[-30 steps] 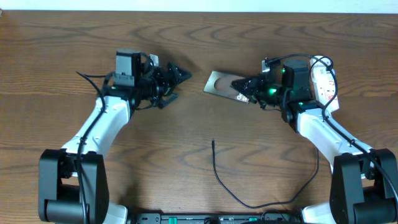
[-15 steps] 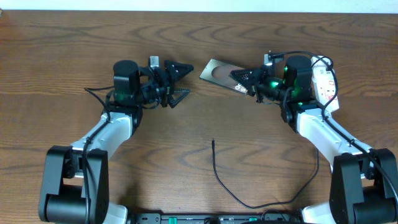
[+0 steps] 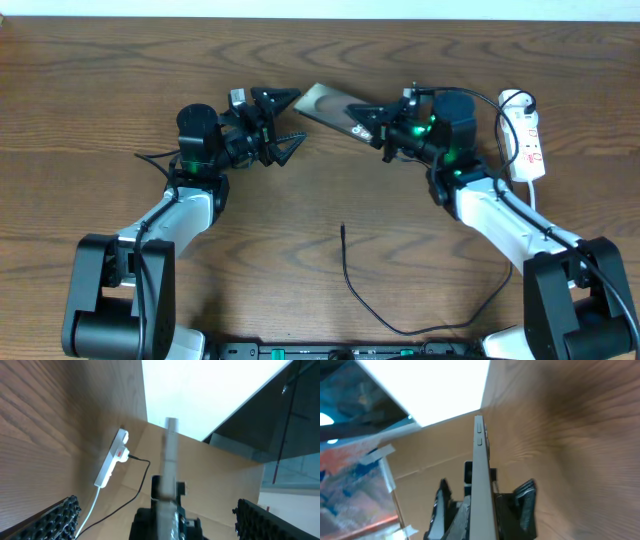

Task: Plug charger to phone and switch on socket
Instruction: 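Move the left gripper toward the phone held by the right gripper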

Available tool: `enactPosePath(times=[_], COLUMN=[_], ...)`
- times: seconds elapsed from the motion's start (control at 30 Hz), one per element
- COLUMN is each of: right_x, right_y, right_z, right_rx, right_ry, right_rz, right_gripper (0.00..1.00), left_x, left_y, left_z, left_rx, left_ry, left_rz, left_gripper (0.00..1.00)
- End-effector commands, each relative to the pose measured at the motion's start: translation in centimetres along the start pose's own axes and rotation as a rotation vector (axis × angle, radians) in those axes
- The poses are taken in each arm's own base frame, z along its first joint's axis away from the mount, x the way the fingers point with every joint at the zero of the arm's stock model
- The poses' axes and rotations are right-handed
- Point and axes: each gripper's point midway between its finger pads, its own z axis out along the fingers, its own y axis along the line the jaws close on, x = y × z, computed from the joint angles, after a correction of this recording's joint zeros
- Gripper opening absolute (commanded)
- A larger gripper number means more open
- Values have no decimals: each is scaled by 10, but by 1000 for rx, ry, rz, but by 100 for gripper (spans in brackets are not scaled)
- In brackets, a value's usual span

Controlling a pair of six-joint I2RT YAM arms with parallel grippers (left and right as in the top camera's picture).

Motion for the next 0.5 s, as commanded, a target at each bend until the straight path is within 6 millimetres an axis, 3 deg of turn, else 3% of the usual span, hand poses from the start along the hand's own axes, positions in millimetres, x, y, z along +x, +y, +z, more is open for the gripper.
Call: enactPosePath(times=[0.0,0.47], right_x=[8,53], right_y=[12,7], right_z=[6,27], right_rx=[-30,-12], right_ry=[2,71], right_rz=[-3,-50], right_gripper=[1,1], left_x=[-5,-10], left_y=[-6,-7], left_z=[-3,-3], left_rx=[18,19], left_ry=[-40,-74], left_rz=[-8,113], left_gripper=[96,96])
